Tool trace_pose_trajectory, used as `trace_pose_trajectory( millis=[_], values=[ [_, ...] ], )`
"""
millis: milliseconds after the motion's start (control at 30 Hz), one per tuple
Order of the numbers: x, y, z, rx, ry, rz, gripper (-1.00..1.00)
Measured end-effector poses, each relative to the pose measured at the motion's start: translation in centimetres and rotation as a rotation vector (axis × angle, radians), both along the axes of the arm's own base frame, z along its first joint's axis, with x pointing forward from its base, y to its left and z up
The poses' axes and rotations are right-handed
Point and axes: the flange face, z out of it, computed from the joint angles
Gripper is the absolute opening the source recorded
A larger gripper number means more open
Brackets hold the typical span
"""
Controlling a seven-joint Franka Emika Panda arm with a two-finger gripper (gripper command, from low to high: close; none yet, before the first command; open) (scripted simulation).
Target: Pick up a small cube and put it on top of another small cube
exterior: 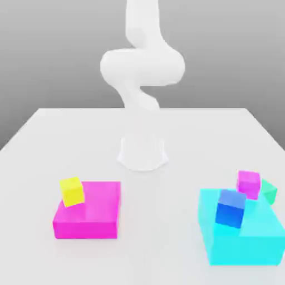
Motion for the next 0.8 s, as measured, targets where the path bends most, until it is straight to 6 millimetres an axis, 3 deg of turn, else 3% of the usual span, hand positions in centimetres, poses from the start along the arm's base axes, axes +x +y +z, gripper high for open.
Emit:
trace_pose_trajectory(
  millis=[200, 400, 600, 800],
  values=[
    [3.7, 5.2, -6.7, -0.036, 0.099, 0.269, 0.00],
    [5.4, 11.5, -13.8, -0.090, 0.186, 0.526, 0.00],
    [4.7, 18.1, -21.0, -0.164, 0.262, 0.778, 0.00],
    [2.0, 24.0, -28.2, -0.259, 0.326, 1.022, 0.00]
  ],
)
